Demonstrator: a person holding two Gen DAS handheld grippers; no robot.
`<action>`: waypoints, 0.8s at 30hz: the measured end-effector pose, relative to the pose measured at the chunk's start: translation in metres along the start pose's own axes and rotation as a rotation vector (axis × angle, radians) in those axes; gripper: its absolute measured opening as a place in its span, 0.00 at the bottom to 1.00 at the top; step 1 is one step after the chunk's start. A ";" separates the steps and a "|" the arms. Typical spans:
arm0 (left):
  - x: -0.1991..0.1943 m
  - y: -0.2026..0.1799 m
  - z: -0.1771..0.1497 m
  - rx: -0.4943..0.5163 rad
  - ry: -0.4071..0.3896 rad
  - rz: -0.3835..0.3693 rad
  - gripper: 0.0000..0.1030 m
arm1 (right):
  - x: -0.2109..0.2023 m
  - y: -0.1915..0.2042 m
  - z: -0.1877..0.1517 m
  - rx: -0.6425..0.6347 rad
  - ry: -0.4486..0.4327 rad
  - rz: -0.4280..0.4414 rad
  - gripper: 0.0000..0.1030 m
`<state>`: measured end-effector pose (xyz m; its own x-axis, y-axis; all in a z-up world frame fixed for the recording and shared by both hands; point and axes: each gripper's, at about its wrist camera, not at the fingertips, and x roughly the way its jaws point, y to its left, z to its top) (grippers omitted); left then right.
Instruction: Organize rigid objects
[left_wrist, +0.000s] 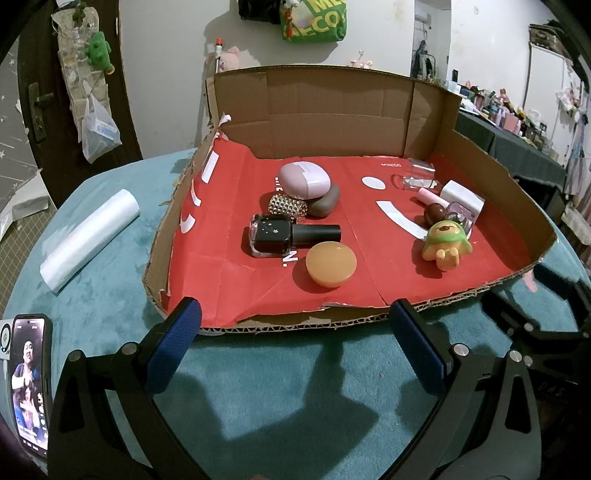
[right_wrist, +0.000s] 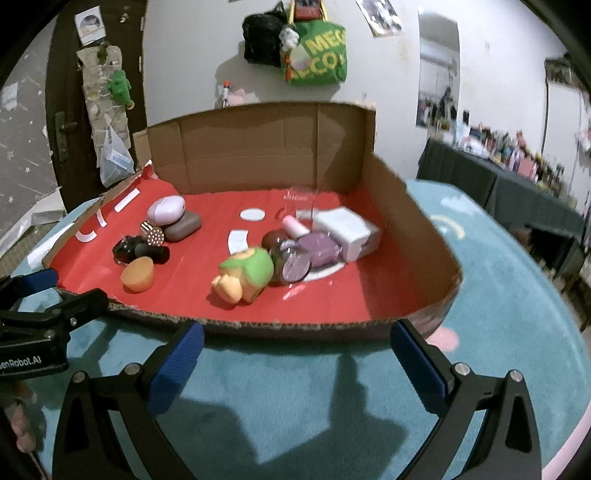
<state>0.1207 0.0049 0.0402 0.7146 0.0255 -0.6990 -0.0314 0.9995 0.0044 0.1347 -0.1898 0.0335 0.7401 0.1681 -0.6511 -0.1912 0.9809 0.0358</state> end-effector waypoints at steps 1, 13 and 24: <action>0.000 0.000 0.000 0.001 -0.001 0.000 1.00 | 0.002 -0.001 -0.001 0.009 0.013 0.010 1.00; 0.000 0.000 -0.001 0.000 -0.001 0.000 1.00 | -0.016 0.000 0.006 0.000 -0.057 -0.005 1.00; 0.001 0.000 0.000 -0.003 0.001 0.000 1.00 | -0.010 -0.006 0.012 0.034 -0.047 0.007 1.00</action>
<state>0.1209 0.0047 0.0397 0.7142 0.0257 -0.6995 -0.0333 0.9994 0.0027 0.1359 -0.1966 0.0489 0.7683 0.1782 -0.6147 -0.1749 0.9824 0.0661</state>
